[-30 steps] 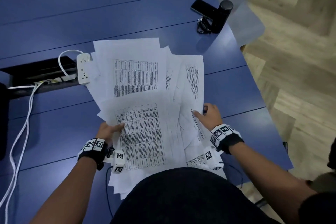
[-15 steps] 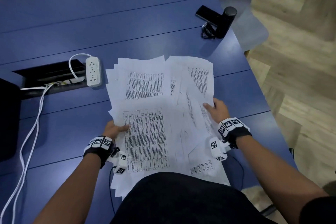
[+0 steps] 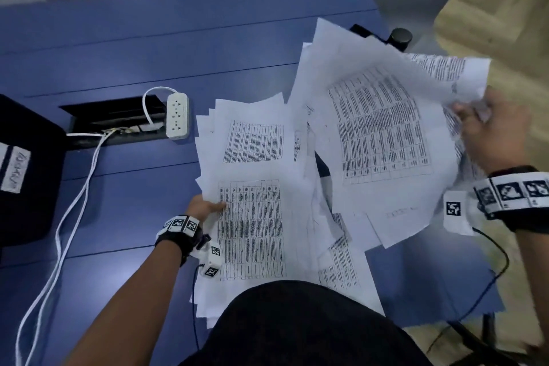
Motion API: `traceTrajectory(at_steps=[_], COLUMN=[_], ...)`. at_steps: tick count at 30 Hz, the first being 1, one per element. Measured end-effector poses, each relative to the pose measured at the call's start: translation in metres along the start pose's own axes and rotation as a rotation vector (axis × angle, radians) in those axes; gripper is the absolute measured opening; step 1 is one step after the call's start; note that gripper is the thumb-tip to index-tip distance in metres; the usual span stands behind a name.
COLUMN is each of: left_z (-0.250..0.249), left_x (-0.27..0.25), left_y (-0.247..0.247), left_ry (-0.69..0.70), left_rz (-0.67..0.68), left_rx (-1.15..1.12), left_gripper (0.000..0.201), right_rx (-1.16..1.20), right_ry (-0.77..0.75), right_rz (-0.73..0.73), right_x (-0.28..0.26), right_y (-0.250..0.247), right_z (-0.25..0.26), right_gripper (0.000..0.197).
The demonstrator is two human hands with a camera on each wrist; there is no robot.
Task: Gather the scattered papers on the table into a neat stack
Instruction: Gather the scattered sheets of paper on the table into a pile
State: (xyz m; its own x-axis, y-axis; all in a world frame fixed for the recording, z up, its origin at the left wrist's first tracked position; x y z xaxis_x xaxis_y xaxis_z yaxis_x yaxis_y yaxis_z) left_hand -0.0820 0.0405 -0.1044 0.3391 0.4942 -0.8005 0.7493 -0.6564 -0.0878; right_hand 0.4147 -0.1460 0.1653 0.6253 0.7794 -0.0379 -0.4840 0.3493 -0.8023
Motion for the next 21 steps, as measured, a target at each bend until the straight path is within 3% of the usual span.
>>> traceTrajectory(at_steps=[3,5,7,9,10,13,16,19,20,21], left_z=[-0.001,-0.010,-0.010,-0.011,-0.007,-0.009,-0.008,-0.011,-0.012,-0.021], left_x=[0.002,-0.010,-0.011,-0.013,-0.009,-0.015,-0.020,-0.020,-0.021,-0.027], left_y=[0.002,0.007,0.009,0.013,0.010,0.013,0.016,0.020,0.021,0.025], left_ry=[-0.017,-0.029,-0.026,-0.001,-0.001,0.040,0.048,0.128,0.124,0.143], left_rz=[0.026,0.012,0.002,0.025,0.019,-0.003,-0.016,0.051,0.047,0.029], left_rx=[-0.026,-0.001,-0.061,-0.095,-0.102,-0.226,-0.411,-0.530,-0.498,-0.407], left_gripper=[0.039,0.017,0.009,0.007,0.013,0.054,0.079,0.067,0.059,0.049], right_rx=[0.085,0.199,0.362,0.443,0.428,0.363,0.423,0.282,0.251,0.229], right_ry=[0.049,0.048,0.069,0.071,0.086,0.164,0.273,0.351,0.358,0.355], right_rz=[-0.057,-0.058,-0.024,0.026,0.064,0.149,0.304,0.522,0.614,0.710], right_x=[0.001,0.000,-0.004,-0.012,-0.019,-0.052,-0.087,-0.101,-0.104,-0.106], right_y=[-0.015,-0.011,0.016,0.057,0.082,0.163,0.230,0.275,0.286,0.296], right_z=[-0.011,-0.013,-0.012,-0.010,-0.008,-0.011,-0.019,-0.040,-0.045,-0.046], right_gripper=[0.026,0.033,0.035,0.054,0.053,0.026,0.026,0.045,0.044,0.028])
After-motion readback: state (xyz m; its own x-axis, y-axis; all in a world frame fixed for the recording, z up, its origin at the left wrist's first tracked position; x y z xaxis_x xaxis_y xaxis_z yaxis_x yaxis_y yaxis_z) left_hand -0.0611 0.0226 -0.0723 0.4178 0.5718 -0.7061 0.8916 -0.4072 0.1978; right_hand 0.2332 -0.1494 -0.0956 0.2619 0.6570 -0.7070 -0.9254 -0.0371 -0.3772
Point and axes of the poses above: each hand's wrist, its own x-axis towards the middle knuckle, its own y-axis out of the palm, z = x × y, the point moved 7 cm from there along x, towards the middle knuckle, and after that the axes turned 14 degrees about z, right-handed, at the moved point
